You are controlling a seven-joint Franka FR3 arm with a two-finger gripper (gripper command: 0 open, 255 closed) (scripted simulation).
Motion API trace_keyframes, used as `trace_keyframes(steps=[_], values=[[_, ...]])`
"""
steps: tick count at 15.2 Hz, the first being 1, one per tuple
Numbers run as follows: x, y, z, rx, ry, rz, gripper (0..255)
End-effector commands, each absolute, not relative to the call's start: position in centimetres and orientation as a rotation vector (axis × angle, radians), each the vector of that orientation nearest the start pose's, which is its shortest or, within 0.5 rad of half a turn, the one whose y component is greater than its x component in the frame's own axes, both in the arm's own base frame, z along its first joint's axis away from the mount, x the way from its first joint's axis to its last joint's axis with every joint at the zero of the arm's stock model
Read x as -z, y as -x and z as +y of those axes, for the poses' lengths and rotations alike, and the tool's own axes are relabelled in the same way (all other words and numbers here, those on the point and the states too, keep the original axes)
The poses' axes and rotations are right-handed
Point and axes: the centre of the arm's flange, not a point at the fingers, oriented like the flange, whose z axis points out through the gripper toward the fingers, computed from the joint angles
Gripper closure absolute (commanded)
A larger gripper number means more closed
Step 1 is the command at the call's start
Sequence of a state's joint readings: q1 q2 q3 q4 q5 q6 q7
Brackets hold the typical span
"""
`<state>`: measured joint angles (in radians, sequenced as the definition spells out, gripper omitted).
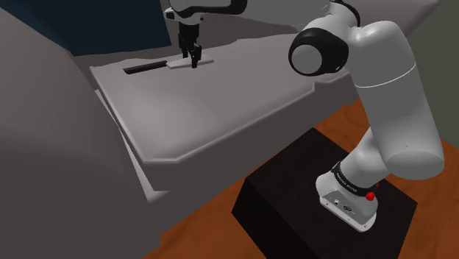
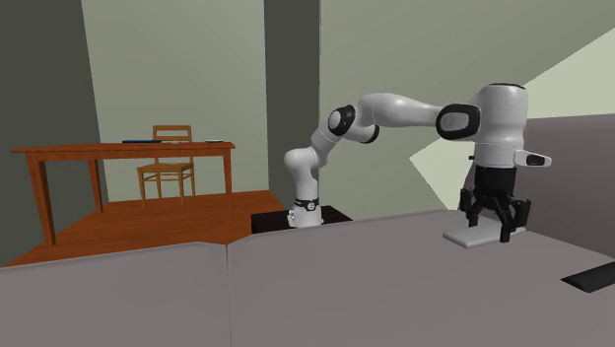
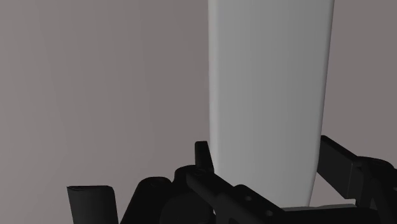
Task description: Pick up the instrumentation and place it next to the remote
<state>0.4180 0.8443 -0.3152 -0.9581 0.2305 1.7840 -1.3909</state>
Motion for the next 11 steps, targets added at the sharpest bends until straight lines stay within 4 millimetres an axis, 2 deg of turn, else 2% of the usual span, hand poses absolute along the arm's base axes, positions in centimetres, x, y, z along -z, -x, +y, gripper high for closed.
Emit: trace_keyframes(steps=[1,6,11], values=[[-36.9,-74.7,18.7,0.01,2.256,-2.207,255],[-34.1,-74.7,18.7,0.01,2.256,-2.207,255],[-34.1,-74.7,18.7,0.01,2.256,-2.207,255]])
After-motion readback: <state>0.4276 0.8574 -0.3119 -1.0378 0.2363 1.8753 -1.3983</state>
